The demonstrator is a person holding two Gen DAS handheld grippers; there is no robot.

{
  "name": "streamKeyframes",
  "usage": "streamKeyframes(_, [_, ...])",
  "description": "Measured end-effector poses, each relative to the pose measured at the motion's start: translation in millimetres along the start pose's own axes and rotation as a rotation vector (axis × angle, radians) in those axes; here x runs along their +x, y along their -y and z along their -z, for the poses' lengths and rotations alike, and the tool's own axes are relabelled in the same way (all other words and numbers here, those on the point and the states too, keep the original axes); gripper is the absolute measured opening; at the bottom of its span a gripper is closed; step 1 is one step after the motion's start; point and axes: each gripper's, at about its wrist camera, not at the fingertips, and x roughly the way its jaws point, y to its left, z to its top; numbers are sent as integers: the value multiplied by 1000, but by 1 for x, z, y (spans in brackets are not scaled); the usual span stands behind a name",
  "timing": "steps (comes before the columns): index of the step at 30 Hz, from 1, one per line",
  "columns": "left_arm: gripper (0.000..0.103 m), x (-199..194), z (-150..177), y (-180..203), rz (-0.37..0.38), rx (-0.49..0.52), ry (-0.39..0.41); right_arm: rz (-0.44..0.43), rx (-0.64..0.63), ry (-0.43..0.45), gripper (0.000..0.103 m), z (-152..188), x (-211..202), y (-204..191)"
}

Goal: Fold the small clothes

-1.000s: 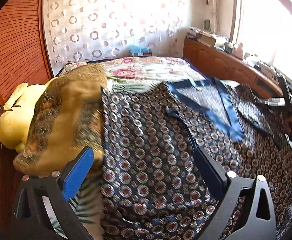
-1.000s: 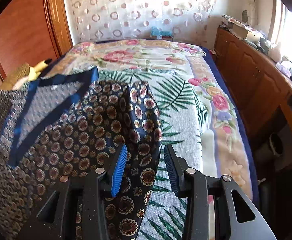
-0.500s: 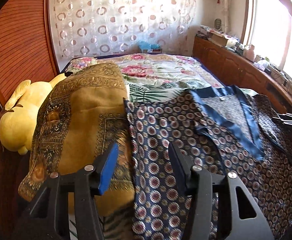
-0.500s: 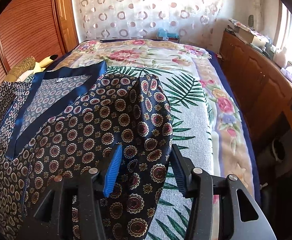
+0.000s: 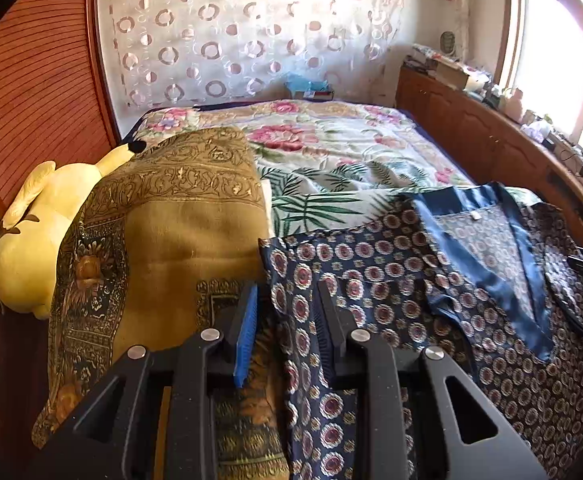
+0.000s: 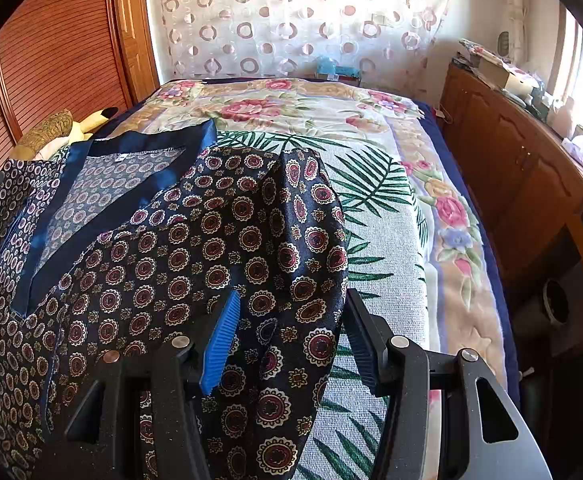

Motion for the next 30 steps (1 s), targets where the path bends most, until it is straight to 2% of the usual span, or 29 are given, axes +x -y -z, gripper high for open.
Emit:
streamKeyframes(8, [27, 6, -4, 3, 2, 17, -3, 0, 0, 1, 55, 0, 0, 0])
streamKeyframes(9, [22, 8, -4, 3, 7, 24, -4, 0, 0, 1, 55, 0, 0, 0])
streamKeyframes(11, [18, 9, -3, 5, -9, 37, -9, 0, -1, 1, 55, 0, 0, 0])
streamKeyframes(14, [3, 9, -2, 7, 7, 45, -10, 0, -1, 1, 55, 0, 0, 0])
streamKeyframes(18, [2, -8, 4, 17, 55, 61, 20, 5, 9, -10, 55, -2, 0, 0])
streamKeyframes(23, [2, -40, 18, 34, 149, 79, 60, 25, 49, -60, 56, -17, 7, 4])
streamKeyframes(30, [2, -69, 34, 53, 212, 117, 90, 22, 148, -71, 56, -42, 24, 19])
